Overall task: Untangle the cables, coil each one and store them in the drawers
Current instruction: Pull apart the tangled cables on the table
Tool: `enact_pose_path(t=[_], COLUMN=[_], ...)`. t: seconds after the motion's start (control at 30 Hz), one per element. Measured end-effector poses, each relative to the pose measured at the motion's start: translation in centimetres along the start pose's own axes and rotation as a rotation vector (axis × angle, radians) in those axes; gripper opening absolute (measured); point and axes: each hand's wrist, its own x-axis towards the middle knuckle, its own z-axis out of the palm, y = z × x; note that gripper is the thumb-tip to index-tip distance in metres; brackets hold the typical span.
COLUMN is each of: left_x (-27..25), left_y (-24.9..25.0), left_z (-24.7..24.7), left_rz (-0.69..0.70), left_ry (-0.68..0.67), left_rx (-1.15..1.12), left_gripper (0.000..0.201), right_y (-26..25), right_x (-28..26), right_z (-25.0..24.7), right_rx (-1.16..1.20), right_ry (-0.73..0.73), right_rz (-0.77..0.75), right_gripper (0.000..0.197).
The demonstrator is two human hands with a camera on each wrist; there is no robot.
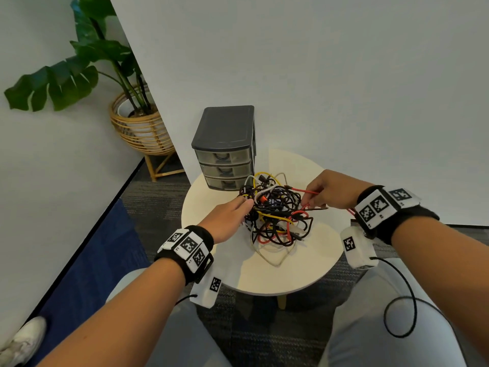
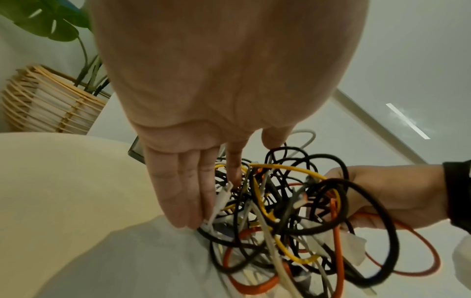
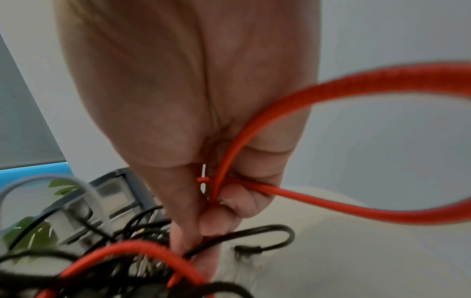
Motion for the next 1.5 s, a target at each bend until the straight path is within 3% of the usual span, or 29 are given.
enact_pose_path(t=[0.23,0.37,0.47,0.57,0.73,0.8,0.87,0.97,1.0,1.1,1.2,1.3,1.5], left_x=[0.1,0.1,0.1,0.3,0.8,1.0,1.1,1.5,1.7,2.1,2.0,1.7,1.1], left_y=[1.0,0.7,0.5,-0.1,-1.5,-1.5,-1.3,-1.1,-1.2,-1.2,-0.7,-0.1,-0.1], left_z=[1.0,1.2,1.3,1.2,1.8,2.0,2.3,2.4,2.4,2.2,1.8,1.5,1.5], left_rz=[-0.065,-0.118,-0.091,-0.062,-0.008,-0.004,-0.02,-0.036,-0.043,-0.031,-0.018,-0.009,-0.001], left_ry=[-0.087,-0.133,-0.19,-0.223,-0.187,-0.188,-0.18,-0.17,-0.169,-0.156,-0.128,-0.105,-0.103], left_rx=[0.014,-0.09,-0.093,-0.103,0.034,0.058,0.054,0.022,0.007,-0.031,-0.062,-0.127,-0.127], left_gripper=[0.047,0.059,0.059,0.077,0.072,0.069,0.069,0.068,0.067,0.068,0.056,0.032,0.032], right_y=[0.0,0.4,0.2,0.5,1.3,1.5,1.1,-1.5,-2.7,-6.5,-8.1,-8.3,-9.2], right_x=[1.3,1.5,1.8,2.0,2.0,1.9,1.3,-0.5,-1.3,-3.2,-3.4,-2.9,-2.9], right_z=[3.4,3.6,4.7,5.5,5.0,4.5,3.7,2.4,2.3,3.2,5.8,7.7,9.0], right_rx=[-0.061,-0.026,-0.048,-0.037,-0.044,-0.102,-0.081,0.062,0.083,-0.08,-0.448,-0.681,-0.885], right_ry=[0.043,0.181,0.229,0.213,0.248,0.298,0.405,0.512,0.463,0.178,-0.047,-0.07,-0.12], right_rz=[0.043,0.036,0.029,0.028,0.03,0.043,-0.004,-0.231,-0.311,-0.506,-0.524,-0.391,-0.369], right_gripper=[0.02,0.021,0.021,0.018,0.012,0.027,0.04,0.016,0.009,0.015,0.02,0.022,0.017])
